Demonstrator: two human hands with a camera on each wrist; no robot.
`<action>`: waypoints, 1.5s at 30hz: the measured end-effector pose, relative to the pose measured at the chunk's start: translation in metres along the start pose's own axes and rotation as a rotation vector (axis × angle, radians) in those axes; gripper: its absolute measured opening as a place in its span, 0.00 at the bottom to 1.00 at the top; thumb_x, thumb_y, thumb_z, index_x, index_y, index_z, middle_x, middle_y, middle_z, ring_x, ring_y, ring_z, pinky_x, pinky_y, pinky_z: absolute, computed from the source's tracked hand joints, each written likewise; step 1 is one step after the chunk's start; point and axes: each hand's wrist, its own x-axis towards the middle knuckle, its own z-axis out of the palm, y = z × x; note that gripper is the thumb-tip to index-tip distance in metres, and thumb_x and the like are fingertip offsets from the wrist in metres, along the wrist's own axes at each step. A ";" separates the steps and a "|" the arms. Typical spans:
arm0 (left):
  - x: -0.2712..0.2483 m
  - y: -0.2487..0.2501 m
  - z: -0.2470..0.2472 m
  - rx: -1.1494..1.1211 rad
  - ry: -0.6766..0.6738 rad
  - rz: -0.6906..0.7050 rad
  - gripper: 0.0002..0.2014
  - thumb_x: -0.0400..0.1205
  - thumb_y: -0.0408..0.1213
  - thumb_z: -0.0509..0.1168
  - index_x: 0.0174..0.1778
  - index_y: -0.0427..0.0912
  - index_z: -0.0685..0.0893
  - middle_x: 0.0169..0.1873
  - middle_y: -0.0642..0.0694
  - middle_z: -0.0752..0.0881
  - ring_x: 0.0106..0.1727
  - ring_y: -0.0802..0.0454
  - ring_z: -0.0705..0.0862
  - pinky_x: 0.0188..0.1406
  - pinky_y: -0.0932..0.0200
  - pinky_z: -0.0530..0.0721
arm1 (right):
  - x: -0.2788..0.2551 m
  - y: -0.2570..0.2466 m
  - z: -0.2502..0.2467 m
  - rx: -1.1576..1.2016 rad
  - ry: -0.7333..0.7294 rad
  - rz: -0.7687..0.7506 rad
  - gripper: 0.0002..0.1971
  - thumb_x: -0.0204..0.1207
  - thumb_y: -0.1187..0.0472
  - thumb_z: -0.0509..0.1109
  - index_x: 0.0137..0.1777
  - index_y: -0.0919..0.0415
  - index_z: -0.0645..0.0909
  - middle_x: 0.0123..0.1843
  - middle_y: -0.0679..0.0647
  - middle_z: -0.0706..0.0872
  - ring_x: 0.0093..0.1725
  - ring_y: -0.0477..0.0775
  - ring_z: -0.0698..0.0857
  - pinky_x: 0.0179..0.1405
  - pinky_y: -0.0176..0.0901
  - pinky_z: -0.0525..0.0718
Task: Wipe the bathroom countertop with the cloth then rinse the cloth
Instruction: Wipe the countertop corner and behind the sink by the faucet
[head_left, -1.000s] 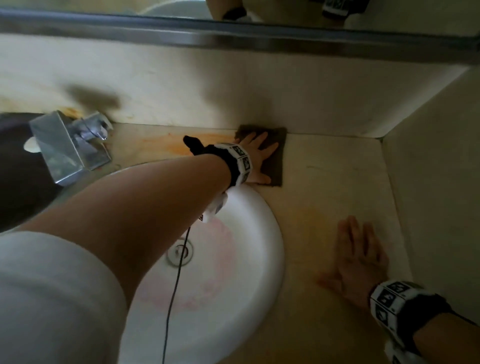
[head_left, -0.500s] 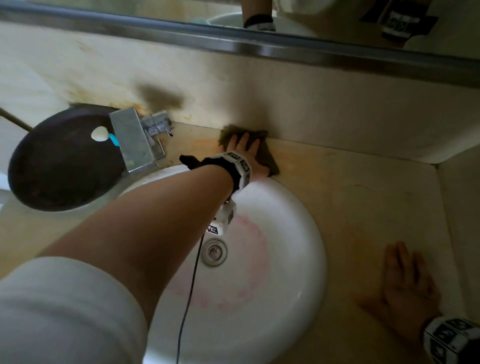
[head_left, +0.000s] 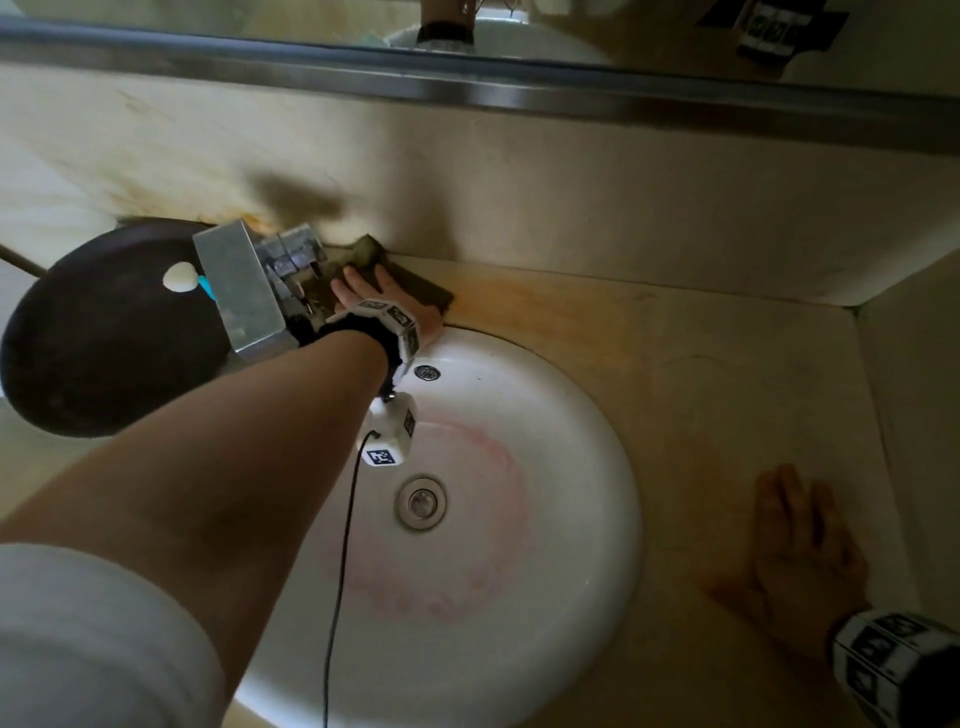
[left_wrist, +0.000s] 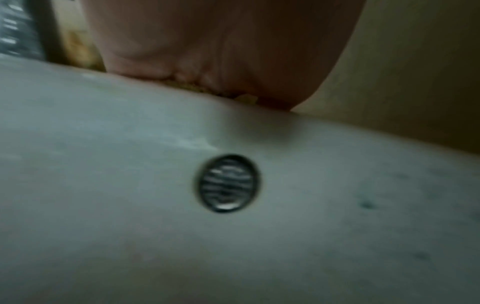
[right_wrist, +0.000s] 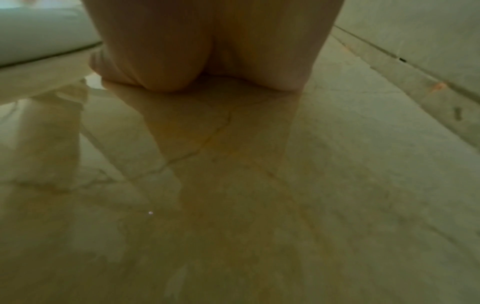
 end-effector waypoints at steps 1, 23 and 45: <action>-0.009 0.007 0.001 0.025 -0.012 0.020 0.48 0.79 0.63 0.57 0.83 0.44 0.35 0.82 0.34 0.34 0.82 0.32 0.37 0.79 0.31 0.46 | 0.000 0.000 -0.001 0.000 -0.005 0.002 0.64 0.63 0.22 0.60 0.78 0.57 0.20 0.80 0.53 0.21 0.81 0.64 0.29 0.80 0.61 0.47; 0.005 0.016 0.009 -0.045 0.045 -0.105 0.49 0.77 0.66 0.54 0.83 0.42 0.38 0.82 0.32 0.38 0.82 0.29 0.41 0.78 0.32 0.46 | 0.002 0.001 0.001 -0.022 -0.027 -0.005 0.64 0.63 0.21 0.56 0.77 0.58 0.19 0.80 0.55 0.20 0.81 0.65 0.28 0.80 0.61 0.45; 0.000 0.004 -0.002 0.040 0.015 0.150 0.46 0.78 0.64 0.57 0.84 0.48 0.40 0.82 0.36 0.37 0.82 0.32 0.38 0.80 0.35 0.47 | 0.078 -0.083 -0.078 -0.004 -0.031 -0.235 0.52 0.74 0.29 0.54 0.79 0.53 0.21 0.81 0.55 0.21 0.81 0.62 0.27 0.80 0.61 0.35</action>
